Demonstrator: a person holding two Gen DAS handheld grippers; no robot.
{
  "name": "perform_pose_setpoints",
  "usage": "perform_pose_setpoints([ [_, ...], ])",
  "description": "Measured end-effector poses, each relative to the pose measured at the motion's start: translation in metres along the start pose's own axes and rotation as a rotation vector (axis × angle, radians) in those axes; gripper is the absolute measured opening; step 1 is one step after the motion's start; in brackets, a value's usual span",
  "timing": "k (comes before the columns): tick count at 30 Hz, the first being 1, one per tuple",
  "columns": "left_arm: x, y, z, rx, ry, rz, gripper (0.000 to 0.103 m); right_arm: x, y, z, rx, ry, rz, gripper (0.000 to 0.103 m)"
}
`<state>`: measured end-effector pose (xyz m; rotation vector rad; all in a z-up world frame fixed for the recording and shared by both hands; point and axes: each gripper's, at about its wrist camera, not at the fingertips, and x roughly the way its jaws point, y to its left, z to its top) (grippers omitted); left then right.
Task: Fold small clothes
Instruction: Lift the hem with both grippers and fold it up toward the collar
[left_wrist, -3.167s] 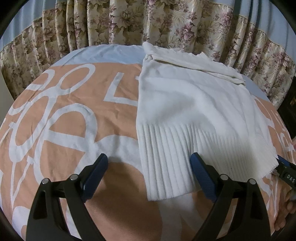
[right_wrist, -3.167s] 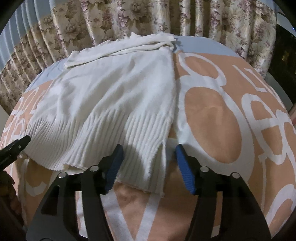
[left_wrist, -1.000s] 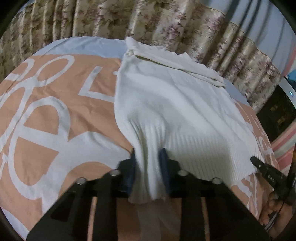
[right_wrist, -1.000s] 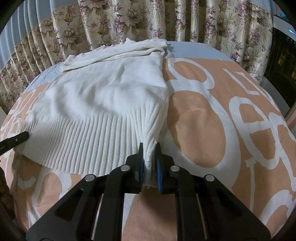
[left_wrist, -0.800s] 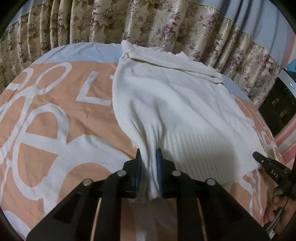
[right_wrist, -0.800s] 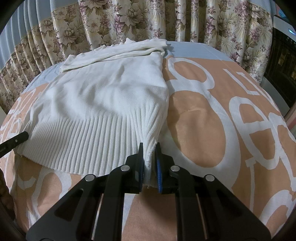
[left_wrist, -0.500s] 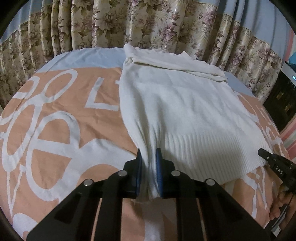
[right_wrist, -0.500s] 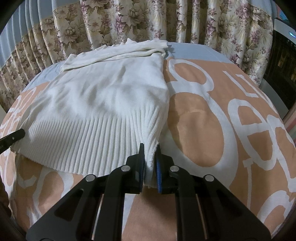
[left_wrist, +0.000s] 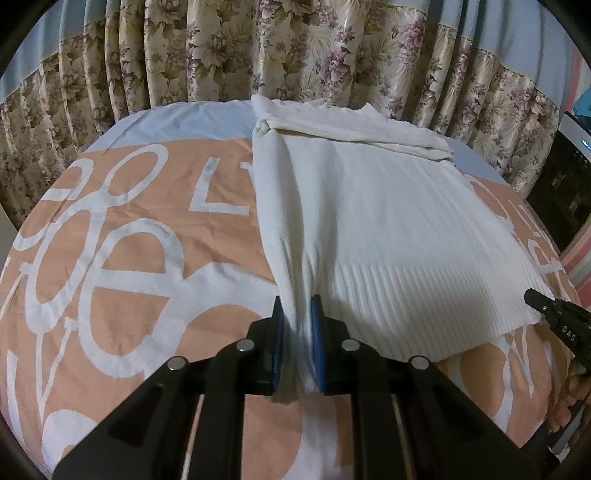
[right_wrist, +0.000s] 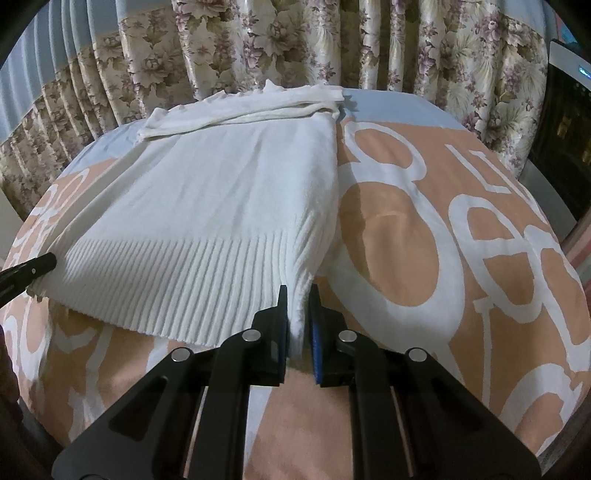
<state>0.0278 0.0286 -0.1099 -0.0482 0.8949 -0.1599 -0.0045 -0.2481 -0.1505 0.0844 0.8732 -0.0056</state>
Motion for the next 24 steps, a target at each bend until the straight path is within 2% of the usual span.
perform_pose_setpoints([
  [16,-0.052,0.002,-0.043,0.004,-0.028,-0.004,0.014,-0.057,0.006,-0.037,-0.009,-0.044,0.022,0.010],
  [24,-0.077,-0.001,-0.062,0.010,-0.074,0.002,0.014,-0.079,0.008,-0.056,-0.021,-0.083,0.008,0.010],
])
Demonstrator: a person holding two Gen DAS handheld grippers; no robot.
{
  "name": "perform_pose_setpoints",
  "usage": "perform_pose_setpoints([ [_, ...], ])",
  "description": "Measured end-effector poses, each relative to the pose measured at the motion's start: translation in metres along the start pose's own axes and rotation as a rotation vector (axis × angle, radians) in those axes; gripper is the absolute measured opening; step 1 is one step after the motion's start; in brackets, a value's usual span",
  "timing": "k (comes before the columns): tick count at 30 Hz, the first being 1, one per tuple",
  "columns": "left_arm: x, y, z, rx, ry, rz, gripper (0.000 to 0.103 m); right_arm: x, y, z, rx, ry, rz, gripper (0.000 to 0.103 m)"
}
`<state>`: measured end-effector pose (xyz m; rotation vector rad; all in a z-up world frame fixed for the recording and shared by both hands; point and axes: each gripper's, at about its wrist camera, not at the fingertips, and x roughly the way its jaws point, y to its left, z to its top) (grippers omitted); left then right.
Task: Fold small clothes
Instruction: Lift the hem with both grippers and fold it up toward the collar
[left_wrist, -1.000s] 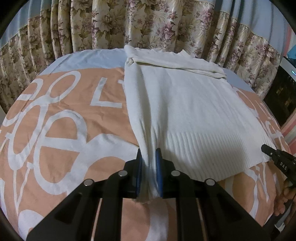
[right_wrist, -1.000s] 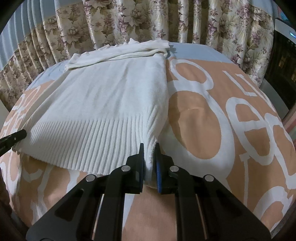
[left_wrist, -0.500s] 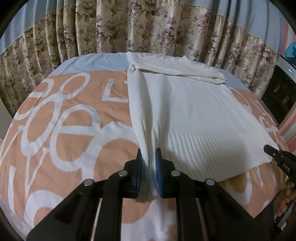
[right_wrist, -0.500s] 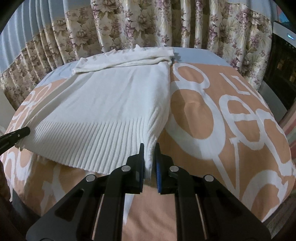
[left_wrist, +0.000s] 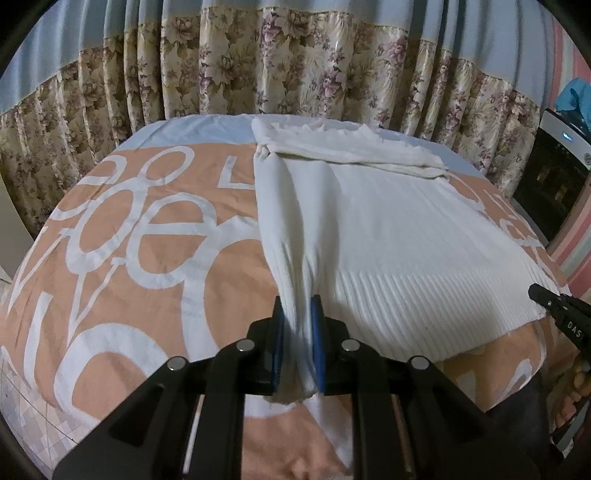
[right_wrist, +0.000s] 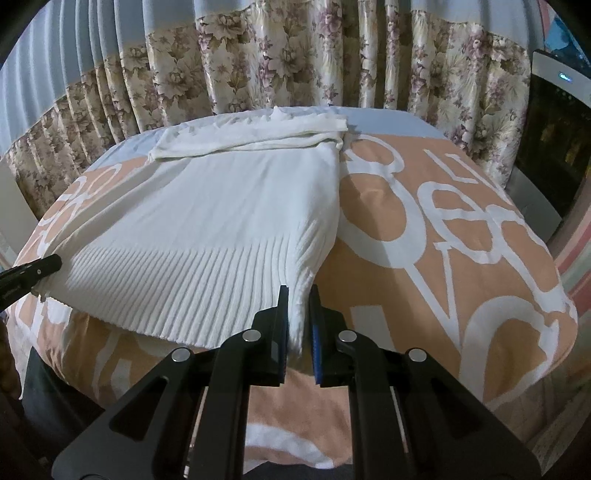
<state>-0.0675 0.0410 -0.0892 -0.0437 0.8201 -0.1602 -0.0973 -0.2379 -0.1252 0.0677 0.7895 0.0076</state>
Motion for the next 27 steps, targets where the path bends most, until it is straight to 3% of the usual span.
perform_pose_setpoints([
  [6,-0.013,-0.003,-0.004,-0.007,-0.020,0.006,0.014,-0.018,0.001,-0.006,-0.010,-0.028,-0.005,0.010],
  [13,-0.009,-0.001,0.014,-0.026,-0.025,0.006,0.014,-0.018,0.000,0.013,0.007,-0.036,0.009,0.010],
  [19,0.011,-0.001,0.061,-0.033,-0.033,0.001,0.014,-0.003,-0.005,0.050,0.028,-0.045,0.018,0.010],
  [27,0.042,-0.003,0.140,-0.017,-0.093,0.002,0.014,0.032,-0.009,0.127,0.024,-0.077,0.011,0.010],
])
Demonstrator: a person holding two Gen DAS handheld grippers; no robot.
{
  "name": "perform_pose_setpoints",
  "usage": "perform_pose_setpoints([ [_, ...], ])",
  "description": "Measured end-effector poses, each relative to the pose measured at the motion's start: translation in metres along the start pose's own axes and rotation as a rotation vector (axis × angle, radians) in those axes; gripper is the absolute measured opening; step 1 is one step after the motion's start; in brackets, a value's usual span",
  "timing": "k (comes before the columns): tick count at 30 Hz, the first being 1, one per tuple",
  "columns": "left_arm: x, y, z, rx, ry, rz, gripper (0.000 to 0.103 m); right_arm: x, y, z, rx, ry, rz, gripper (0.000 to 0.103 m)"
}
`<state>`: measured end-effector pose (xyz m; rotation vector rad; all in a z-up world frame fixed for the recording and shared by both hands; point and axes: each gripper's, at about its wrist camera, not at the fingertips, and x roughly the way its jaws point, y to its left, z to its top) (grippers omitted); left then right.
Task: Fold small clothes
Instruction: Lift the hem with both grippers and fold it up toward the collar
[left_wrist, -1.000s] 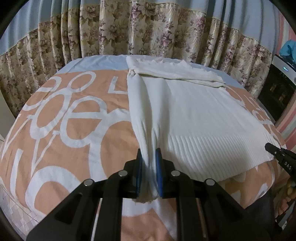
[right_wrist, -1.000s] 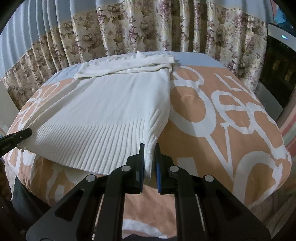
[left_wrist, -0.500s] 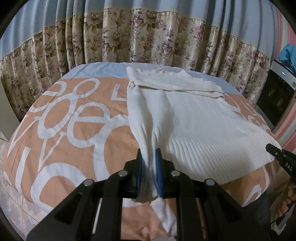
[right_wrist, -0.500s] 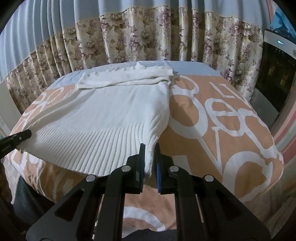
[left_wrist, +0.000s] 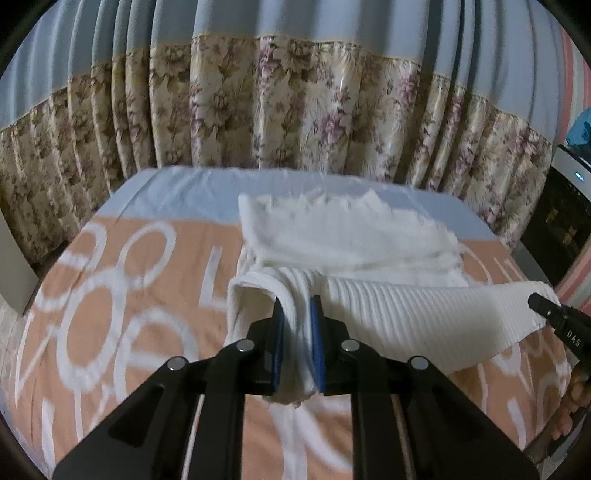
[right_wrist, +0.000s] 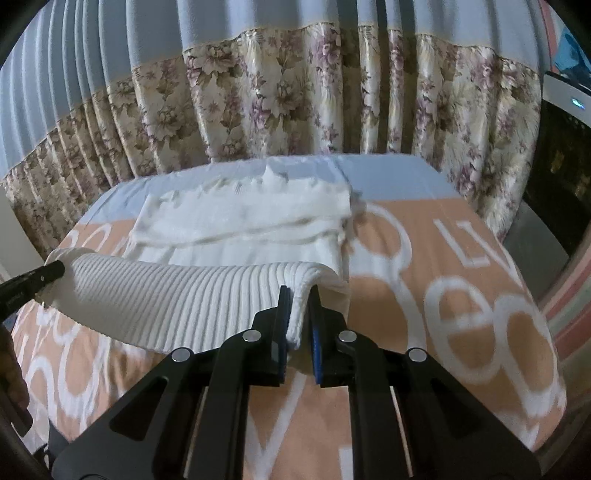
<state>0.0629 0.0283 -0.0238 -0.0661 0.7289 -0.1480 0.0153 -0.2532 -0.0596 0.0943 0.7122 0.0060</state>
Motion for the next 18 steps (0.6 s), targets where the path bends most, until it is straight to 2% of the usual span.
perform_pose_setpoints([
  [9,0.048,0.010,0.049,-0.016,-0.015,0.010,0.014,0.053,0.000,0.062,-0.011,-0.009,-0.002,0.010],
  [18,0.094,0.014,0.084,-0.014,-0.018,0.027,0.014,0.107,-0.001,0.102,-0.015,0.002,-0.001,0.010],
])
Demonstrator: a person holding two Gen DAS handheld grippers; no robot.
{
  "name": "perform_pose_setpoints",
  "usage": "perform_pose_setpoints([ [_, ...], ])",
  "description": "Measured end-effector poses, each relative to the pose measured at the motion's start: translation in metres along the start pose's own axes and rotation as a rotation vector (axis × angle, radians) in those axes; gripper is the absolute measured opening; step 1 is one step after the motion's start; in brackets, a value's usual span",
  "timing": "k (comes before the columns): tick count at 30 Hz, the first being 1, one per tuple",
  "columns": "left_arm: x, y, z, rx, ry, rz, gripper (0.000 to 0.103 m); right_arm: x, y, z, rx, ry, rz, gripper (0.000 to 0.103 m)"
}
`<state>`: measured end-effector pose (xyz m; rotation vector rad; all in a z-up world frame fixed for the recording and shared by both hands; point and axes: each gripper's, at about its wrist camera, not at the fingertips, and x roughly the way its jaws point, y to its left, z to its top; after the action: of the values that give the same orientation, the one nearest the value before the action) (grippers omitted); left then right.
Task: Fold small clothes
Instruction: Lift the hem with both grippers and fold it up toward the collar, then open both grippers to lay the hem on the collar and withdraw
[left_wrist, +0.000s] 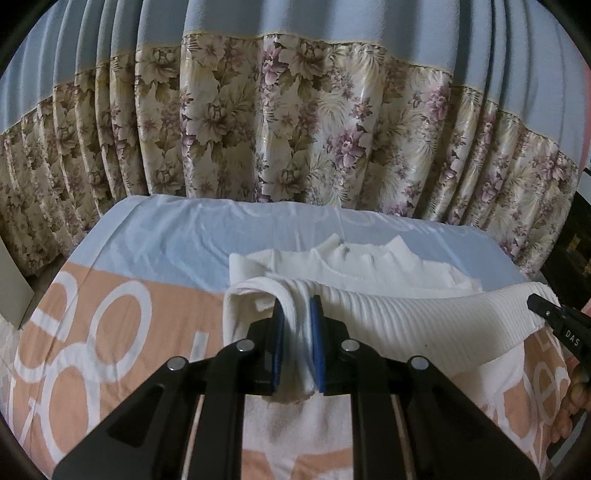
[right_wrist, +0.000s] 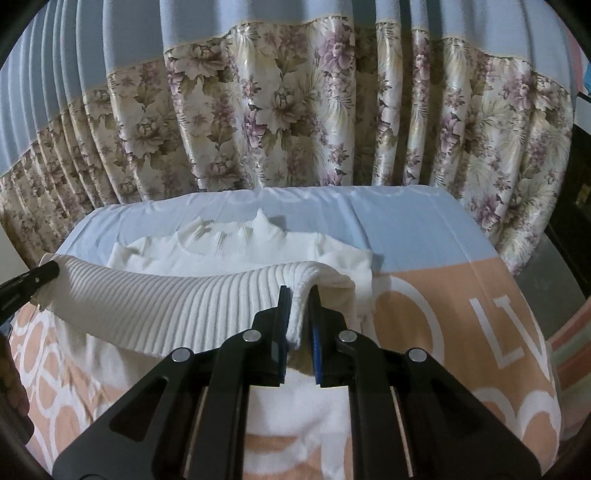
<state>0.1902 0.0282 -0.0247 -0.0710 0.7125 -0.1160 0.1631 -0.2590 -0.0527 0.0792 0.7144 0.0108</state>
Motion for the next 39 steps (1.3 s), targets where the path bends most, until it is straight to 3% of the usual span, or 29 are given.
perform_pose_setpoints([
  [14,0.080,-0.004,0.025,0.032,0.033,0.040,0.014,0.078,-0.008,0.032,0.011,0.053,-0.002,0.010],
  [23,0.126,-0.002,0.027,0.030,0.077,0.052,0.014,0.123,-0.012,0.036,0.031,0.111,-0.004,0.010],
  [39,0.165,-0.004,0.041,0.023,0.091,0.080,0.019,0.167,-0.013,0.052,0.037,0.143,-0.011,0.012],
])
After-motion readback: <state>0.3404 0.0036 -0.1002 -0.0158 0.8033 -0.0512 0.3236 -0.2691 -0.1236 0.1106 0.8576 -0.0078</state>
